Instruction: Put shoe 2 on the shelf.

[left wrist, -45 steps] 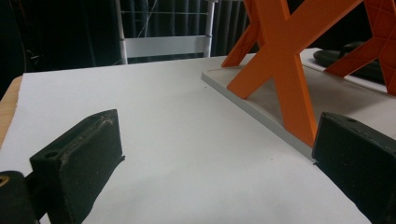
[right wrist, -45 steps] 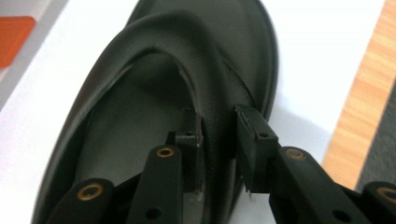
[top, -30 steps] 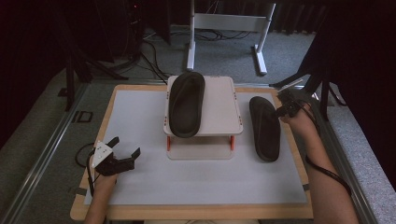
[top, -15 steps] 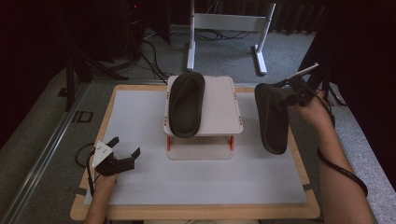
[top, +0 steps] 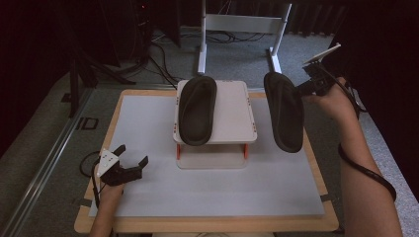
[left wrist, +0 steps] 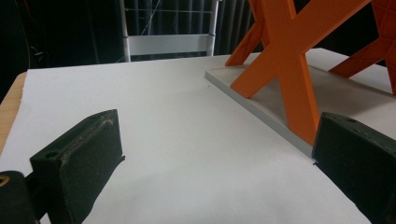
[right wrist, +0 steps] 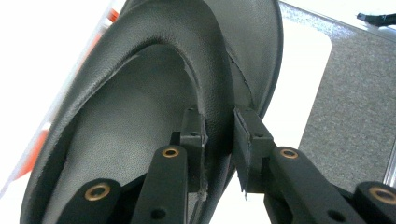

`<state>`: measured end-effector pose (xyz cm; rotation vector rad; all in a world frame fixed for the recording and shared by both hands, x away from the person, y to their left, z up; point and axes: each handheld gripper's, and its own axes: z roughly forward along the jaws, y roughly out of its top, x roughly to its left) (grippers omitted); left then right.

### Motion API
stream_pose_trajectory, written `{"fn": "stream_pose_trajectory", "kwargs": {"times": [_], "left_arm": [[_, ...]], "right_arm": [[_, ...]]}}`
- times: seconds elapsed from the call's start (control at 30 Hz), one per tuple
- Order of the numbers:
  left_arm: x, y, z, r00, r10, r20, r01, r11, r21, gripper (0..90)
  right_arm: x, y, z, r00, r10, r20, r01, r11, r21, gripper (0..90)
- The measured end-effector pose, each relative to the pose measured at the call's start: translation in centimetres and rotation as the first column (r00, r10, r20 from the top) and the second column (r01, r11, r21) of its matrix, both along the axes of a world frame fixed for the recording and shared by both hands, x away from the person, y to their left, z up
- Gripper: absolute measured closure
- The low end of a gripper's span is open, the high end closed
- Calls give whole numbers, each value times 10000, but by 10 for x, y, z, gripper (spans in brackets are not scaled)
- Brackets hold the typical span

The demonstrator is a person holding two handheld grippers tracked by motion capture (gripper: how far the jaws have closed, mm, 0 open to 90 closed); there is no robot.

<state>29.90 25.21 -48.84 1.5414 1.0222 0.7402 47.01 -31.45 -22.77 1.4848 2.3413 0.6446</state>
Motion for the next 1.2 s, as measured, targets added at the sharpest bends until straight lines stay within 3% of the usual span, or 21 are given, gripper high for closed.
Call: {"fn": "stream_pose_trajectory", "kwargs": {"times": [0.2, 0.4, 0.83, 1.0, 1.2], "left_arm": [[0, 0, 0, 10000, 1, 6, -1, 10000, 44, 15], [-1, -1, 0, 10000, -4, 17, 4, 9999, 102, 15], [-1, -2, 0, 9999, -44, 111, 42, 9998, 173, 15], [-2, -2, 0, 9999, -62, 140, 58, 9997, 233, 15], [-2, -2, 0, 9999, -83, 147, 79, 9997, 239, 15]], "right_arm": [[2, 29, 13, 9994, 347, 61, -347, 9994, 20, 754], [11, 57, 16, 9989, 468, -95, -468, 9989, -54, 754], [28, 105, 6, 9960, 689, -577, -697, 9975, -121, 754], [33, 119, -1, 9953, 719, -651, -750, 9961, -465, 755], [38, 128, -6, 9922, 912, -847, -938, 9952, -279, 755]]}}
